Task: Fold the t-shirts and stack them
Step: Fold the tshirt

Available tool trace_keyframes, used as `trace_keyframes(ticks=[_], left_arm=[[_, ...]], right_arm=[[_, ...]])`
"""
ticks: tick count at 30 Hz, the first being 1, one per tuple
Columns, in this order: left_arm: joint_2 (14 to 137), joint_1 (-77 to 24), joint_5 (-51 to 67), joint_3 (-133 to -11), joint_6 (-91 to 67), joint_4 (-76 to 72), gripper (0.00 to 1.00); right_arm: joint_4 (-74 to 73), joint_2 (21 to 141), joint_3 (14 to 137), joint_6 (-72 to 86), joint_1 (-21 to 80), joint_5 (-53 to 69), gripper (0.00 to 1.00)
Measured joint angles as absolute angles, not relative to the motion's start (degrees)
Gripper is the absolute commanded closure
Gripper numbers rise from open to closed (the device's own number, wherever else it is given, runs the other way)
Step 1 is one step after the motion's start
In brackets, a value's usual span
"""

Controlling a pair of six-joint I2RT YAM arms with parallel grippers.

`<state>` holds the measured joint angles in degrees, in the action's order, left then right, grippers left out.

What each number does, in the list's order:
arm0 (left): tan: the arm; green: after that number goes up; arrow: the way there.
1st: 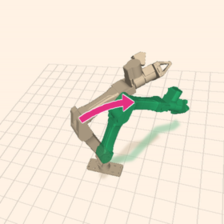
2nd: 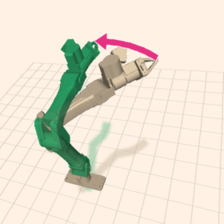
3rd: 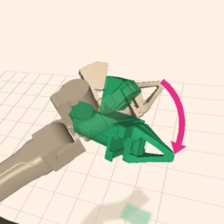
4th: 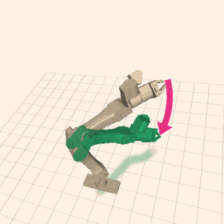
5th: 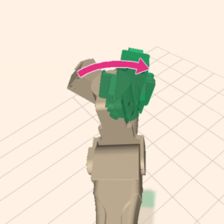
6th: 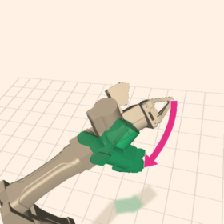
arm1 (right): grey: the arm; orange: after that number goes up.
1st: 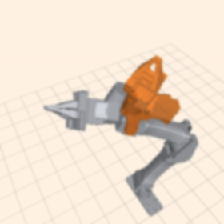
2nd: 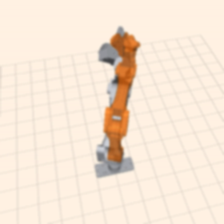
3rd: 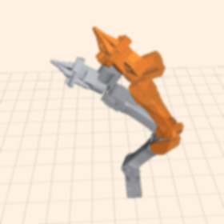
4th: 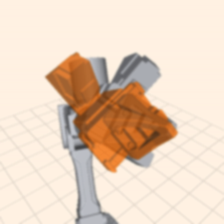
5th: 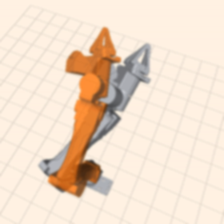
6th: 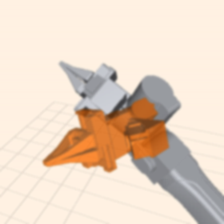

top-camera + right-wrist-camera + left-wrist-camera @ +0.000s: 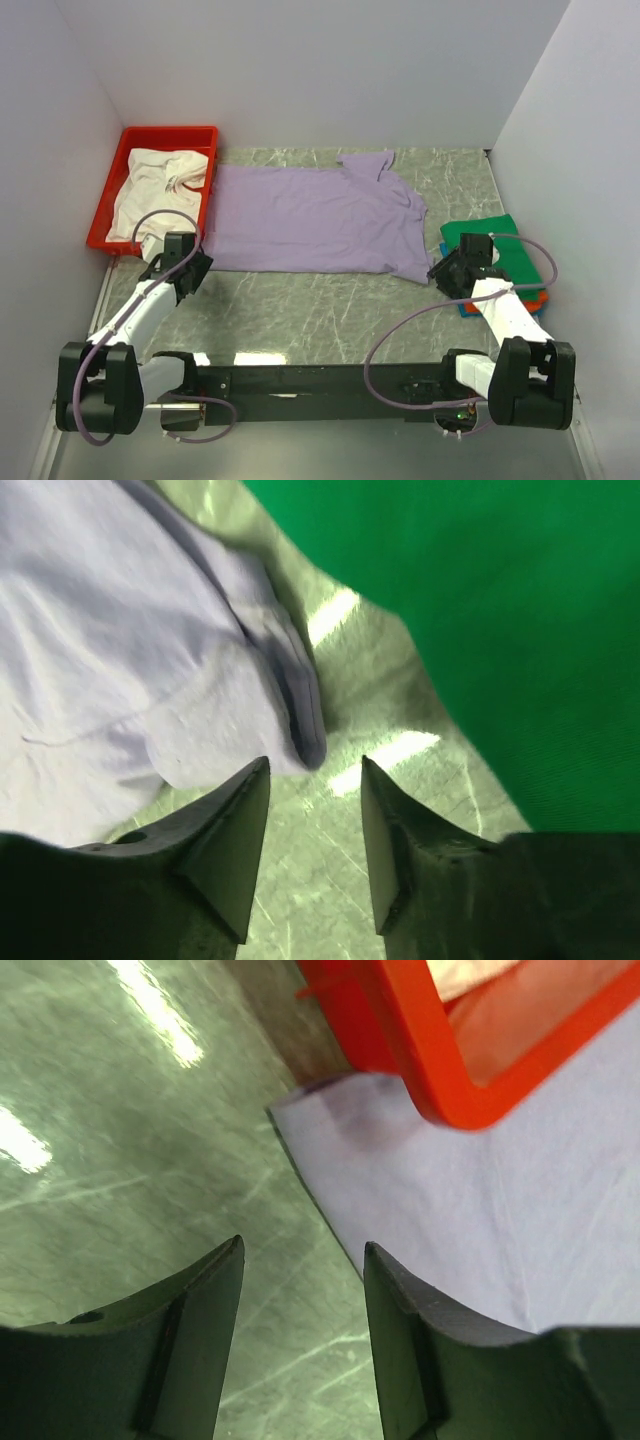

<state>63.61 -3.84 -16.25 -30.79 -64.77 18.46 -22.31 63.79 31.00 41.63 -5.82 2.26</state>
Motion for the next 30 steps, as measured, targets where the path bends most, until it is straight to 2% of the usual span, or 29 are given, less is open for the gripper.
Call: trace_keyframes(ticks=[12, 18, 21, 30], left_arm=[[66.5, -0.5, -16.3, -30.1, -64.1, 16.9, 0.44], [68.5, -0.4, -16.3, -30.0, -64.1, 16.4, 0.44], [69.2, -0.4, -16.3, -30.0, -64.2, 16.0, 0.44], [69.7, 0.1, -16.4, -30.0, -64.1, 15.9, 0.44]], right_arm=[[-18.2, 68.1, 30.0, 44.0, -1.6, 2.5, 0.61], [-18.4, 69.4, 30.2, 43.6, -1.6, 0.6, 0.88], [-19.3, 69.4, 31.6, 42.8, -1.6, -0.9, 0.95], [-23.2, 70.6, 38.6, 38.5, -1.6, -6.6, 0.95]])
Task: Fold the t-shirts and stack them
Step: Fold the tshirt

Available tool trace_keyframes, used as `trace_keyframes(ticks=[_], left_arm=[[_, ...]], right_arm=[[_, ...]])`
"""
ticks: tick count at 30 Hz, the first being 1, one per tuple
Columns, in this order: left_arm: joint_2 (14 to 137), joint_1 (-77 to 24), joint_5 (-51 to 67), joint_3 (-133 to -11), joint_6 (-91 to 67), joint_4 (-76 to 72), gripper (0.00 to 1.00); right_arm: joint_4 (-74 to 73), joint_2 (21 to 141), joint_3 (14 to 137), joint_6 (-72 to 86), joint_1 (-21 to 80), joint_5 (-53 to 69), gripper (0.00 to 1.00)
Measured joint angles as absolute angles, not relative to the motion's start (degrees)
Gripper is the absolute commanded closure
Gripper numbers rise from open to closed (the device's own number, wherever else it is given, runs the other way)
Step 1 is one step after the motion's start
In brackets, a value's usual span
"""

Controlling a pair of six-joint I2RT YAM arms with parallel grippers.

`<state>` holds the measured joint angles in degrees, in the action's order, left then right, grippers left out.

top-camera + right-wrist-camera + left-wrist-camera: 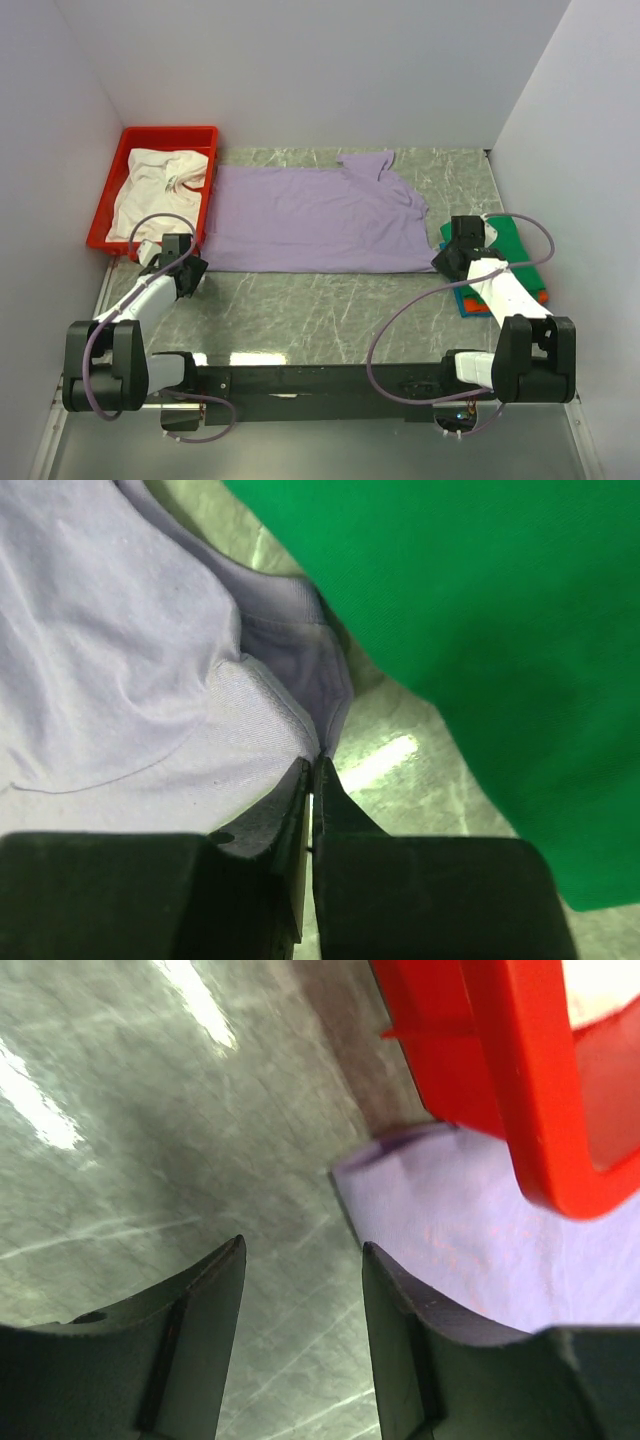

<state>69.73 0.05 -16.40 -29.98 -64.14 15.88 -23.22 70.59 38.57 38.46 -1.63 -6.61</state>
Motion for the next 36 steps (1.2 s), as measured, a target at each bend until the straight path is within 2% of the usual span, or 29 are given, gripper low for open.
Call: trace_keyframes(ticks=[2, 5, 6, 9, 28, 31, 35, 36], left_arm=[[69.8, 0.7, -16.4, -30.0, -64.2, 15.8, 0.44], [70.2, 1.1, -16.4, -30.0, -64.2, 15.7, 0.44], [70.4, 1.1, -16.4, -30.0, -64.2, 15.7, 0.44], [70.9, 1.1, -16.5, -30.0, -64.2, 15.3, 0.44], [74.9, 1.2, -16.4, -29.4, -65.8, 4.9, 0.44], [75.6, 1.2, -16.4, -29.4, -65.9, 3.6, 0.47], [76.0, 1.3, -16.6, -29.4, -65.9, 3.4, 0.55], [76.1, 1.3, -16.7, -29.4, -65.9, 3.4, 0.6]], right_arm=[[-23.8, 71.1, 39.2, 37.6, -1.6, -7.7, 0.92], [-24.4, 71.5, 39.3, 37.0, -1.7, -8.1, 0.75], [-24.7, 71.6, 39.3, 36.8, -1.7, -7.9, 0.66], [-25.0, 71.5, 39.3, 36.5, -1.8, -6.8, 0.56], [-21.1, 68.6, 31.0, 40.4, -2.1, -0.3, 0.52], [-19.7, 68.8, 30.7, 40.9, -2.9, -0.5, 0.52], [-17.8, 68.8, 30.7, 41.5, -3.6, -1.3, 0.5], [-17.2, 68.8, 30.6, 41.8, -3.6, -1.4, 0.5]])
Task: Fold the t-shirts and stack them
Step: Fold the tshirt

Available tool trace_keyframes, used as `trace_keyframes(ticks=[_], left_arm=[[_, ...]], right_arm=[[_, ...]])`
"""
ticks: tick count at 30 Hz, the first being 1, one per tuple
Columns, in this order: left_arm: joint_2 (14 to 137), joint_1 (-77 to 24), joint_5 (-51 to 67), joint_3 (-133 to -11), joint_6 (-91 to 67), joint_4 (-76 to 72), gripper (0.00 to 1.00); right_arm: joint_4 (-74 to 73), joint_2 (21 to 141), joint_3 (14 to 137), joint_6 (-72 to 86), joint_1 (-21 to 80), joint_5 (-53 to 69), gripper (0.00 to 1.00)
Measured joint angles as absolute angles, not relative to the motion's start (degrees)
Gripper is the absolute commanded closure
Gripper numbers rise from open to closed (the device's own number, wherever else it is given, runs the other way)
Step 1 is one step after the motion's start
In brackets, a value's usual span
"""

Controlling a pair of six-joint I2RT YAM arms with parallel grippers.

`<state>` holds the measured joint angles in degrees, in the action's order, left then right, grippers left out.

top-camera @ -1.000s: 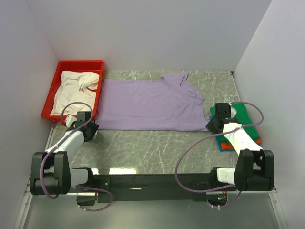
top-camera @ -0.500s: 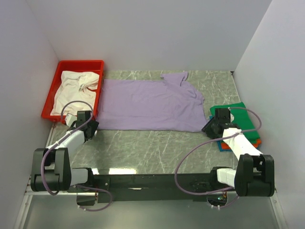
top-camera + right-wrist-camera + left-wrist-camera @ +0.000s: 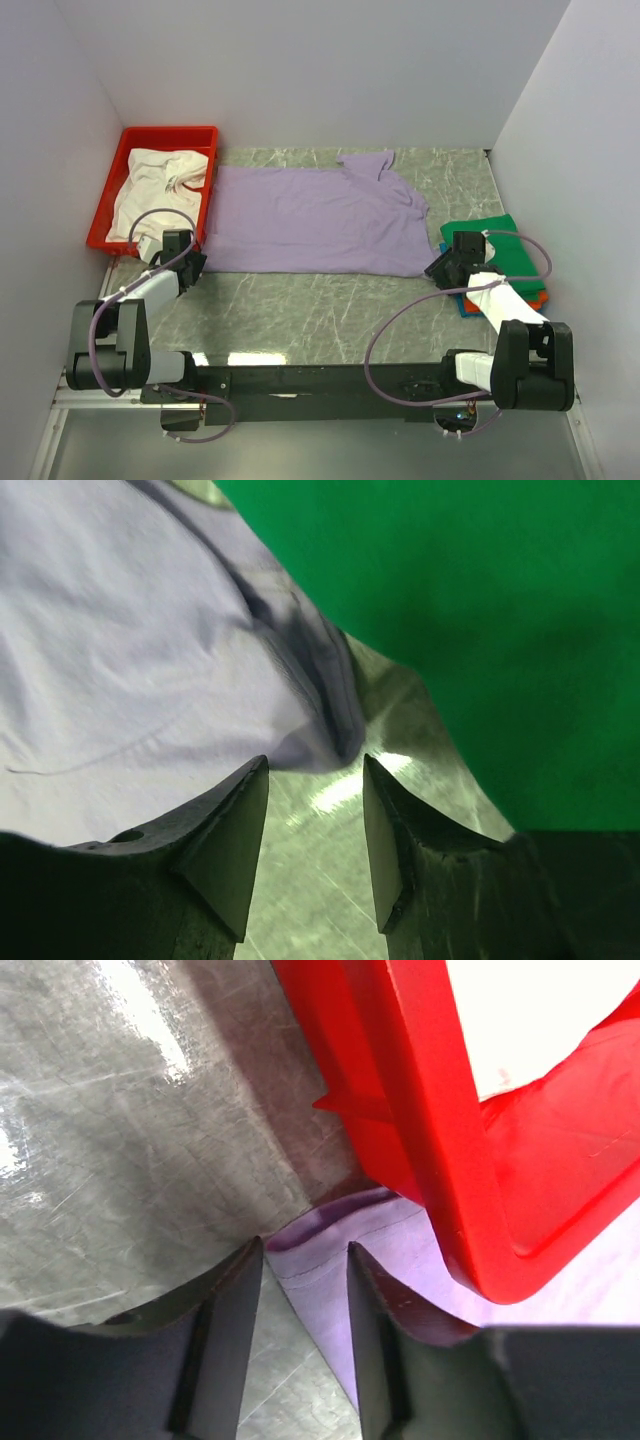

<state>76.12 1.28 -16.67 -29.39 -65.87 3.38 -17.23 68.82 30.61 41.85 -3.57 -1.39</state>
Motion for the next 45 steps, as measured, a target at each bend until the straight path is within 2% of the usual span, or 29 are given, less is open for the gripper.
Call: trace_keyframes(ticks=[4, 8, 9, 12, 21, 39, 43, 45], left_arm=[[76.8, 1.3, -16.7, -29.4, -65.9, 3.2, 0.68], [77.3, 1.3, -16.6, -29.5, -65.9, 3.3, 0.93], [77.5, 1.3, -16.5, -29.5, -65.8, 3.3, 0.99], [77.5, 1.3, -16.3, -29.6, -65.6, 3.3, 0.99], [73.5, 1.3, -16.2, -30.7, -65.7, 11.9, 0.99], [51.6, 1.3, -17.4, -27.8, -70.9, 35.2, 1.0], [48.9, 1.3, -17.4, -27.3, -73.4, 38.9, 1.0], [48.6, 1.3, -17.3, -27.2, -74.8, 40.5, 0.98]], right_arm=[[-15.2, 69.1, 30.4, 42.9, -3.7, -1.4, 0.51], [-13.8, 70.7, 30.4, 43.7, -3.7, -1.5, 0.59], [-13.7, 70.9, 30.4, 43.8, -3.7, -1.5, 0.72], [-13.8, 71.0, 30.5, 43.7, -3.7, -1.8, 1.0], [-19.6, 66.3, 32.1, 42.5, -4.2, -3.6, 1.0], [-39.5, 45.4, 33.6, 42.9, -7.7, -2.1, 1.0], [-43.8, 42.4, 33.7, 44.6, -7.8, -2.1, 0.93], [-45.8, 41.5, 33.8, 45.5, -7.9, -2.1, 0.78]])
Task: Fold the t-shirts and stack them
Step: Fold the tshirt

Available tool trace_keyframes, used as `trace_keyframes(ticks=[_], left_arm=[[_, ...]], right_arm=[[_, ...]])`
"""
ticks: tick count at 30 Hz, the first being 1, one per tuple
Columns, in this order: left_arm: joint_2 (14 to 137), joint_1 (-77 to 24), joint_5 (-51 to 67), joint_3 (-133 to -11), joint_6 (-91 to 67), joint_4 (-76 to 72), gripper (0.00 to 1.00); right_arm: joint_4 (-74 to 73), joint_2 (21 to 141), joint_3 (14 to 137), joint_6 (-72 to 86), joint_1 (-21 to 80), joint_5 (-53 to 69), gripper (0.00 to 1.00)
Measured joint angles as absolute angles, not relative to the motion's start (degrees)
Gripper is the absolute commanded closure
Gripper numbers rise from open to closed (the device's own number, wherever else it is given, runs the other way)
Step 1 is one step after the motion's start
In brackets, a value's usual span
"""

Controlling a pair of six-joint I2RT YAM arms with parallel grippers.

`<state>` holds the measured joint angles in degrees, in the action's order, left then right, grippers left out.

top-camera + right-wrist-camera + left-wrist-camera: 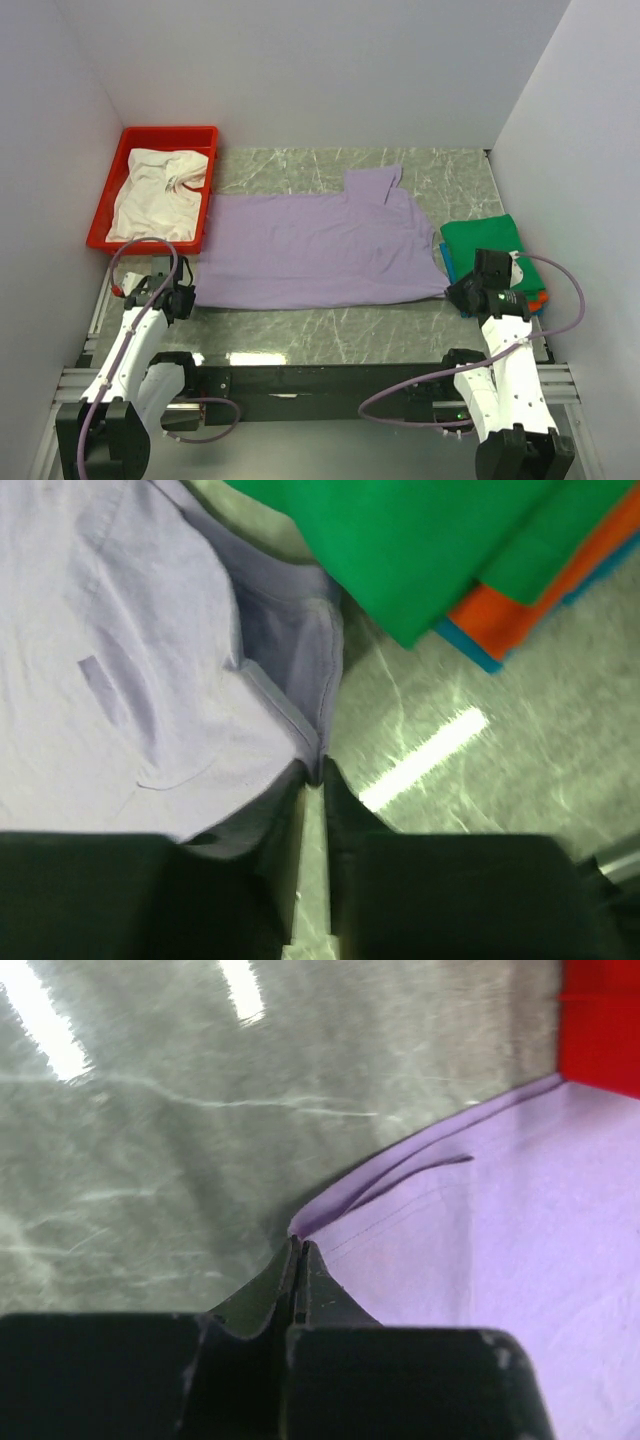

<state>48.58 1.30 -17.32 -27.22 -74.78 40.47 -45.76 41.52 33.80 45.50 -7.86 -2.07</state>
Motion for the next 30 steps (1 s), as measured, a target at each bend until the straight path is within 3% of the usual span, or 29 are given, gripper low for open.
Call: trace_keyframes(ticks=[1, 2, 4, 5, 6, 7, 8, 15, 19, 25, 30], left_arm=[[48.5, 1.3, -17.3, -27.2, -75.4, 41.2, 0.95], [48.5, 1.3, -17.2, -27.2, -75.9, 41.8, 0.83], [48.5, 1.3, -17.2, -27.2, -76.9, 43.2, 0.66], [48.5, 1.3, -17.2, -27.2, -77.6, 44.0, 0.49], [48.4, 1.3, -17.2, -27.2, -77.8, 44.7, 0.4], [48.4, 1.3, -17.1, -27.3, -77.9, 45.3, 0.34], [48.2, 1.3, -17.0, -27.4, -78.0, 45.8, 0.3], [47.5, 1.3, -16.8, -34.2, -72.1, 46.0, 0.32], [49.5, 0.9, -16.8, -38.3, -67.8, 43.4, 0.33], [60.1, -2.2, -17.9, -40.8, -64.1, 41.0, 0.39], [72.6, -3.3, -20.9, -45.6, -64.1, 40.9, 0.52]], right_arm=[[-46.6, 41.4, 33.9, 45.7, -7.9, -2.1, 0.7], [-47.5, 41.5, 34.0, 45.9, -7.9, -2.1, 0.56], [-49.1, 42.2, 34.6, 46.2, -8.0, -2.1, 0.44], [-49.6, 42.7, 34.9, 46.1, -8.0, -2.1, 0.35], [-50.1, 43.2, 35.2, 46.1, -8.1, -2.1, 0.3], [-50.5, 43.6, 35.5, 45.8, -8.1, -2.0, 0.19], [-50.6, 43.9, 35.7, 45.6, -8.1, -1.8, 0.17], [-48.7, 45.5, 39.3, 41.2, -6.6, -0.9, 0.14], [-44.7, 50.7, 42.7, 40.9, 2.8, -2.6, 0.14], [-37.0, 61.6, 45.8, 39.8, 10.0, -3.3, 0.22], [-32.6, 69.3, 47.2, 38.0, 10.4, -2.5, 0.27]])
